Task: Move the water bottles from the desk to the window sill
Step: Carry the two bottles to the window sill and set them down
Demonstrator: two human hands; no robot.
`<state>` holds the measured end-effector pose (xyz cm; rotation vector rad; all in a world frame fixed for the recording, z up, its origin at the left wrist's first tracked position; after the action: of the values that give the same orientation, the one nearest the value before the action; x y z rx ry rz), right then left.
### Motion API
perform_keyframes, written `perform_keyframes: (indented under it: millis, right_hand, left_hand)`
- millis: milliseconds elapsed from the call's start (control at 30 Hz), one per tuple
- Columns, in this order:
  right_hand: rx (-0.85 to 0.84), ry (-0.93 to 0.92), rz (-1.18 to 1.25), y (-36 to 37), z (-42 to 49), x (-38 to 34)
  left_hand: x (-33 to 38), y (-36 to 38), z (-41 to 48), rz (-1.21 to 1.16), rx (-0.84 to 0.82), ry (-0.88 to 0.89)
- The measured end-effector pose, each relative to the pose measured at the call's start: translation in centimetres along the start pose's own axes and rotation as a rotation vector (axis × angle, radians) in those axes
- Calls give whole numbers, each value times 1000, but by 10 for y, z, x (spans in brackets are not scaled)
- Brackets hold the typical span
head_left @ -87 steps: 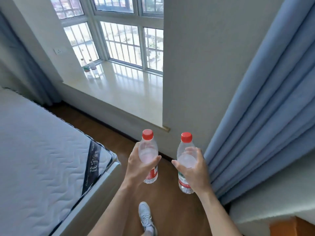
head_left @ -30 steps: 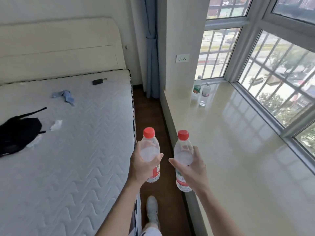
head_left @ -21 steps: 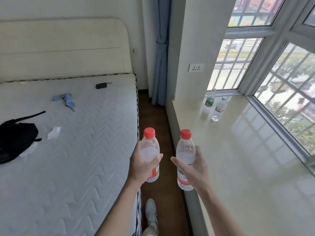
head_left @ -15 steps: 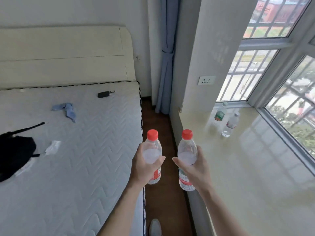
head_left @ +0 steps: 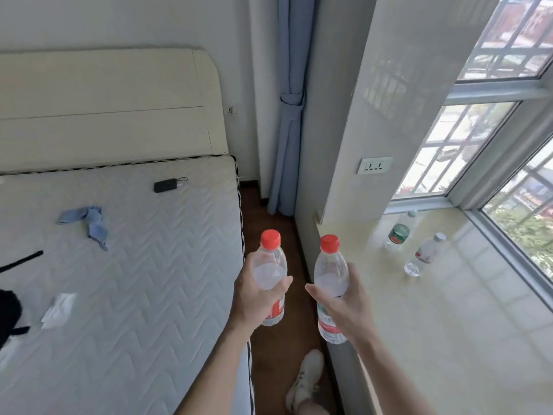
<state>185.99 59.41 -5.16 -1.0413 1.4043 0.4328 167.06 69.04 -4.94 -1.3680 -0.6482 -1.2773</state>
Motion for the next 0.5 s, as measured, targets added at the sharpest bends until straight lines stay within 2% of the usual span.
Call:
perform_keyframes:
  millis: [200, 500]
  right_hand:
    - [33, -4, 12, -9, 94, -5]
    - [192, 130, 110, -83, 237, 5]
  left_hand:
    - [-9, 47, 94, -19, -69, 14]
    - [6, 176, 241, -93, -307, 29]
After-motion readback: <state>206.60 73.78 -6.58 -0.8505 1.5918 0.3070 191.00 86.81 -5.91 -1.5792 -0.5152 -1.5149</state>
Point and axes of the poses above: each hand's wrist, its own z-axis towards the middle knuckle, its own y-axis out of the palm, x = y × z, the point moved 8 cm from there along z, towards the middle knuckle, and after that the axes turned 11 degrees about y, right-handed, at the moved point
